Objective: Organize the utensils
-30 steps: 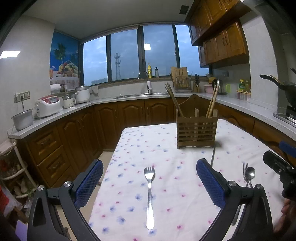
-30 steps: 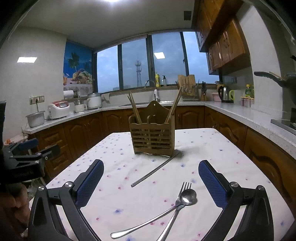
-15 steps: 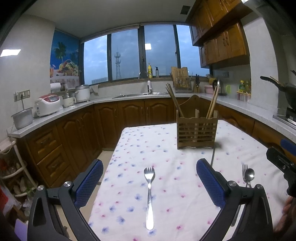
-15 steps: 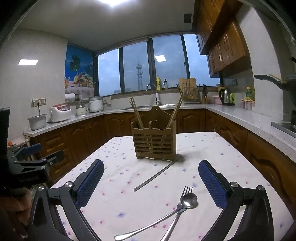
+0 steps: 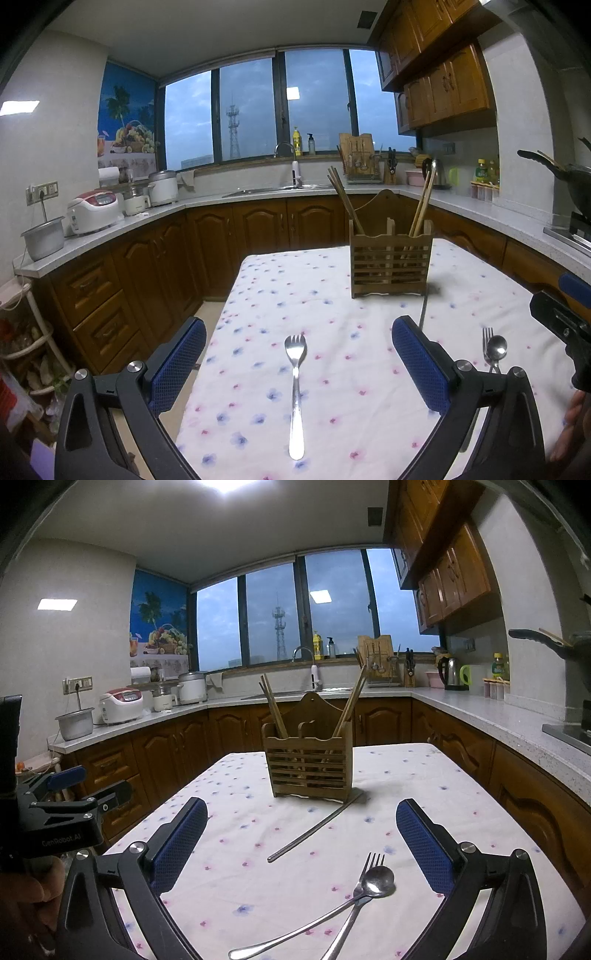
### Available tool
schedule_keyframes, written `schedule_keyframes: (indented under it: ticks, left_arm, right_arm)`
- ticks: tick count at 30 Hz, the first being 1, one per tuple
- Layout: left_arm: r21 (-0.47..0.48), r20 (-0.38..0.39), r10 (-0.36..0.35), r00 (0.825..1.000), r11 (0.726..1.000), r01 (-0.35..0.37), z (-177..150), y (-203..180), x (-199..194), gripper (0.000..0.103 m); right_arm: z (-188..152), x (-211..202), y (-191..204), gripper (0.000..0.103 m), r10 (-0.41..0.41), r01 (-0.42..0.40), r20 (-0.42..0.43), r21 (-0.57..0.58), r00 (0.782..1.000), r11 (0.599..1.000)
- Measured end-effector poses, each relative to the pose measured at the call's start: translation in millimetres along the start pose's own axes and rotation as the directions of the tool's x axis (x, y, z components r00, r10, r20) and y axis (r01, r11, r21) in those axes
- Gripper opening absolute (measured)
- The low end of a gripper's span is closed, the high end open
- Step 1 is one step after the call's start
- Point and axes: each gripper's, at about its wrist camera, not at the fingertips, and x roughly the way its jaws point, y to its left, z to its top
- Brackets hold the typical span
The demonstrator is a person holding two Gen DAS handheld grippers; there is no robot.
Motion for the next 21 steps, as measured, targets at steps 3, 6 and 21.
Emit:
schedule_keyframes:
  ticks: [3, 6, 21]
  left_arm:
    - [0.000, -0.001, 0.000, 1.000, 1.000, 0.000, -0.1, -1.0, -0.3, 0.102]
    - [0.000, -0.001, 0.001, 1.000, 1.000, -0.001, -0.1, -1.6, -0.4, 0.102]
    - [0.001, -0.005, -0.001, 1.000, 1.000, 0.001, 1.2, -4.1, 0.0, 0.102]
  right_arm:
    - [0.5, 0.0, -0.1, 0.103, 0.002, -0.002, 0.000, 0.002, 1.000, 1.000]
    - [0.3, -0.4, 0.0, 0.103, 0.001, -0.001, 0.003, 0.000, 1.000, 1.000]
    - [0.5, 0.6, -1.0, 0.103, 0.001, -0.001, 0.001, 0.002, 1.000, 1.000]
